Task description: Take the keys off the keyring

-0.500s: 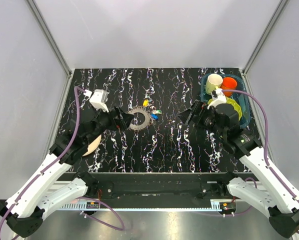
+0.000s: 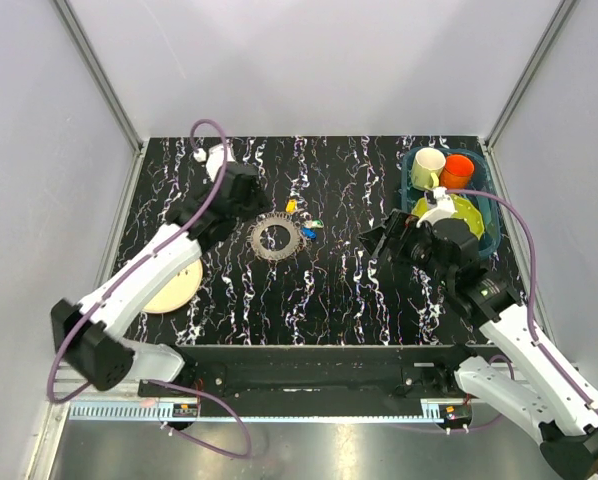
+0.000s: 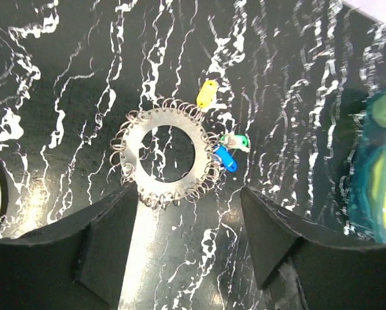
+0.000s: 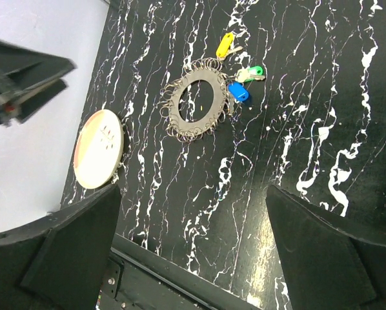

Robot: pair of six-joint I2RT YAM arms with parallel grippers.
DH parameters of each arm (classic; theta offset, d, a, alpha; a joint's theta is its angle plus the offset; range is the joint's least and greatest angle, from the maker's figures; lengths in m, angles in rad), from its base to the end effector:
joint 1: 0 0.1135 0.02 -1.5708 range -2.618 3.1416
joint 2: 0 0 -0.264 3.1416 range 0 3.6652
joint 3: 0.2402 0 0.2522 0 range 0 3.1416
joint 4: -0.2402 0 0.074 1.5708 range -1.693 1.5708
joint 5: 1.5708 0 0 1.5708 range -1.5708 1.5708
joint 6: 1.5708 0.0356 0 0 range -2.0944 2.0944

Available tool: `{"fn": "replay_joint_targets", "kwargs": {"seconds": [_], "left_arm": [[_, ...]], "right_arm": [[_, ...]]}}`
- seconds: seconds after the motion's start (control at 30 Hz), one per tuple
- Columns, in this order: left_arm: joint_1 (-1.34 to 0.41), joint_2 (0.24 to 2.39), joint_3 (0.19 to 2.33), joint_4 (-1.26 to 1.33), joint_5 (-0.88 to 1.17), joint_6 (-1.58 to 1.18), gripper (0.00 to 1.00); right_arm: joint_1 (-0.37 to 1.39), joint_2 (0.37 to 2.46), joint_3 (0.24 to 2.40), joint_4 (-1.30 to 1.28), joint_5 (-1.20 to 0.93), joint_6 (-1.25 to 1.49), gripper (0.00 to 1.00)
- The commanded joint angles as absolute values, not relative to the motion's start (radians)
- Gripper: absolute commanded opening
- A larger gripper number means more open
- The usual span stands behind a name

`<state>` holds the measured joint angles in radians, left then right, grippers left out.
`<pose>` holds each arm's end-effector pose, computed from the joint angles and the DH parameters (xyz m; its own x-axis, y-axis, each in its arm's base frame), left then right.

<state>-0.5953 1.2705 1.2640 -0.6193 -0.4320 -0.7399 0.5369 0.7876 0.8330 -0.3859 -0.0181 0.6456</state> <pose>0.2348 -0.1410 0.3618 -0.5121 -0.3927 -0.7639 -0.1584 0.9173 -0.3653 0.1535 0.0921 0.3350 -0.5457 0.3753 -0.7492 -0.2475 0.7820 0.5720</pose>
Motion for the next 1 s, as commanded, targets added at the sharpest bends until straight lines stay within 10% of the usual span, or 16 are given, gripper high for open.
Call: {"fn": "replay_joint_targets", "kwargs": {"seconds": [0.0, 0.97], "left_arm": [[-0.577, 1.438, 1.327, -0.687, -0.488, -0.874, 0.66], [-0.555, 1.822, 1.262, -0.655, -0.284, -1.063, 0.52]], "right_arm": [[0.542, 0.759, 0.844, -0.341, 0.003, 0.594, 1.0], [0.543, 0.684, 0.765, -0.304, -0.087, 0.535, 0.99]]}}
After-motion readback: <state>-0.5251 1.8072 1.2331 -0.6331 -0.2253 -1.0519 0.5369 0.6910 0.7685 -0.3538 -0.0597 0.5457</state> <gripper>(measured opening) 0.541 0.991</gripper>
